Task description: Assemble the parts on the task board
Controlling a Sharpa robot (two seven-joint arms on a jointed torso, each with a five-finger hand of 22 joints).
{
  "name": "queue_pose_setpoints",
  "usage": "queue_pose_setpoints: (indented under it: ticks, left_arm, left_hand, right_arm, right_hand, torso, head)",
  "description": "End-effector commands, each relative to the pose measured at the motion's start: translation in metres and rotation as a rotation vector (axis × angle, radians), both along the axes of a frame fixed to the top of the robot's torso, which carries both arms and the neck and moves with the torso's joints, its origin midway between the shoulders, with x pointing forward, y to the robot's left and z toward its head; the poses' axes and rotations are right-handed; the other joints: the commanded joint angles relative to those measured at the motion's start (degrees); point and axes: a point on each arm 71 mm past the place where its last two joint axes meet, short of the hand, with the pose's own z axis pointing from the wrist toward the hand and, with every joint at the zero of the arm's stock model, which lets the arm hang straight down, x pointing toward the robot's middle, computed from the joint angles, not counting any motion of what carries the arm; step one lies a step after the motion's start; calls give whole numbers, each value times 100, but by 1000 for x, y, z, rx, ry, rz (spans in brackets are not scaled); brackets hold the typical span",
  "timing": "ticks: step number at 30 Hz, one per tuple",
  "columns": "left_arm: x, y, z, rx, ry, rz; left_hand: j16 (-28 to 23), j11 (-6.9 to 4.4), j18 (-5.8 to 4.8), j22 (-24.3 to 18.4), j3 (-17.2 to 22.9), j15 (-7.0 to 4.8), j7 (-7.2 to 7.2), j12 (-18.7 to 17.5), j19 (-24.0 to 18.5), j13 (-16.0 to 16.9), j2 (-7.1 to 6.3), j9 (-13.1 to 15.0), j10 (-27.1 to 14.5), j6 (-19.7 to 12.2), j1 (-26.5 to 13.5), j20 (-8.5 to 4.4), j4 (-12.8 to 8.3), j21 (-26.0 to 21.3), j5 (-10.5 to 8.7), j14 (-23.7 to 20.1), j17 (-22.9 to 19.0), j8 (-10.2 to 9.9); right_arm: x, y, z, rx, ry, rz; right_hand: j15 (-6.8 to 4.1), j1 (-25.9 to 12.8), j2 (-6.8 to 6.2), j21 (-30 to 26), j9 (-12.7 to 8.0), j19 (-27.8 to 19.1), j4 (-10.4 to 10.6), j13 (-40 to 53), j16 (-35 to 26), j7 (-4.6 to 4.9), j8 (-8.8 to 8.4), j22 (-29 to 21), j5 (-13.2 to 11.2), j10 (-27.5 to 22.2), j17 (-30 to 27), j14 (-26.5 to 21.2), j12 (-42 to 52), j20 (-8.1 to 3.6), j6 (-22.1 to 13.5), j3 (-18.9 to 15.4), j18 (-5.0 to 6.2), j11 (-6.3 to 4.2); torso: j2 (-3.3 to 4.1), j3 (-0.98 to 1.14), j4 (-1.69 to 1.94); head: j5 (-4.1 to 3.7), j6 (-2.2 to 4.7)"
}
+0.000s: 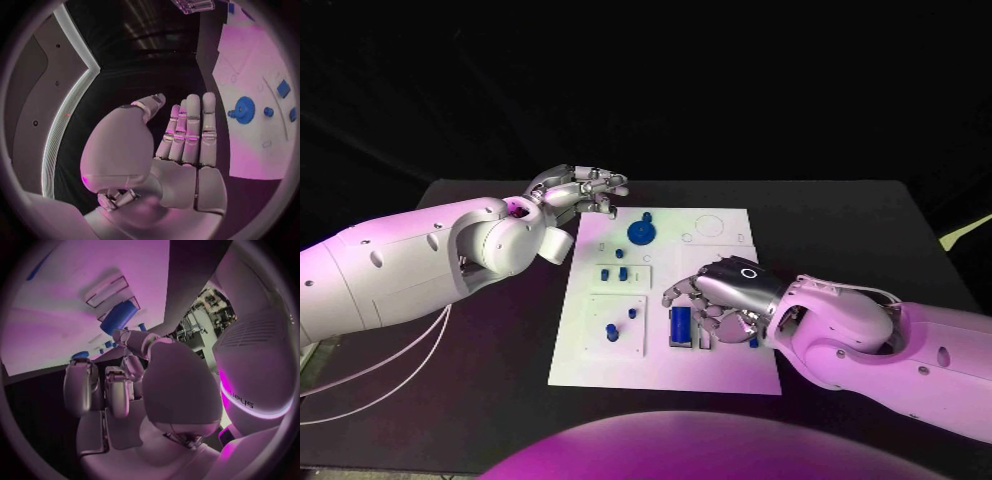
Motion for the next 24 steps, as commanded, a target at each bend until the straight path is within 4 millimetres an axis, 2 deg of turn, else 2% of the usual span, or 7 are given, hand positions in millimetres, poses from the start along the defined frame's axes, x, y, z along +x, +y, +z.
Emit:
queue_pose_setpoints:
  ticks: [1,4,8,11,14,20,24]
  left_arm:
    - [0,-2,1,-7,-6,-14]
    - [0,-2,1,-7,-6,-15]
    - [0,-2,1,-7,-6,-15]
    - [0,-2,1,-7,-5,-15]
    - [0,-2,1,-7,-5,-15]
    - [0,-2,1,-7,-5,-15]
    - [0,-2,1,-7,-5,-14]
  left_hand:
    - [-30,12,54,-8,-21,-12,-8,-39,28,7,8,9,-33,-31,-34,12,22,-33,15,-45,7,29]
    - [-30,12,54,-8,-21,-12,-8,-39,28,7,8,9,-33,-31,-34,12,22,-33,15,-45,7,29]
    - [-30,12,54,-8,-21,-12,-8,-39,28,7,8,9,-33,-31,-34,12,22,-33,15,-45,7,29]
    - [-30,12,54,-8,-21,-12,-8,-39,28,7,8,9,-33,-31,-34,12,22,-33,15,-45,7,29]
    - [-30,12,54,-8,-21,-12,-8,-39,28,7,8,9,-33,-31,-34,12,22,-33,15,-45,7,29]
    - [-30,12,54,-8,-21,-12,-8,-39,28,7,8,9,-33,-31,-34,12,22,-33,15,-45,7,29]
    - [-32,12,55,-9,-21,-12,-9,-40,34,11,14,10,-31,-33,-29,12,17,-48,16,-46,10,38]
  right_arm:
    - [-3,7,-3,-156,-75,134]
    - [-1,11,-4,-204,-83,156]
    - [2,12,-7,-261,-77,172]
    - [4,13,-10,-290,-72,180]
    - [6,15,-13,-315,-65,186]
    - [7,17,-15,-328,-62,195]
    - [7,19,-14,-304,-77,202]
  right_hand:
    - [-62,-19,73,18,-19,-17,-67,-11,23,-7,42,1099,-80,-12,1508,597,37,-58,64,102,100,-25]
    - [-67,-46,77,10,-31,-38,-103,-23,23,-20,58,1092,-137,-32,1508,597,40,-63,75,131,105,-21]
    - [-61,-156,90,-23,-73,-110,-188,-54,23,-31,89,1069,-432,-107,1508,597,64,-60,57,138,118,-21]
    - [-60,-193,95,-30,-83,-126,-204,-38,23,-36,103,1064,-517,-103,1508,597,100,-56,58,117,121,-16]
    - [-56,-269,106,40,-93,-88,-207,28,23,-26,135,1085,-642,-42,1508,597,205,-49,79,59,103,-22]
    - [-53,-348,99,41,-99,-91,-194,42,23,-16,161,1085,-697,-39,1508,597,248,-42,97,-14,102,-24]
    - [-51,-435,118,77,-116,-63,-172,102,23,-8,191,1097,-892,18,1508,597,356,-35,97,-139,91,-33]
  torso:
    - [4,1,0]
    - [3,-6,-1]
    - [1,-8,-3]
    - [0,-8,-4]
    - [-2,-9,-5]
    - [1,-4,-4]
    - [3,-2,-8]
  head:
    - [11,0]
    - [16,0]
    - [32,0]
    - [36,0]
    - [47,0]
    - [59,0]
    - [68,0]
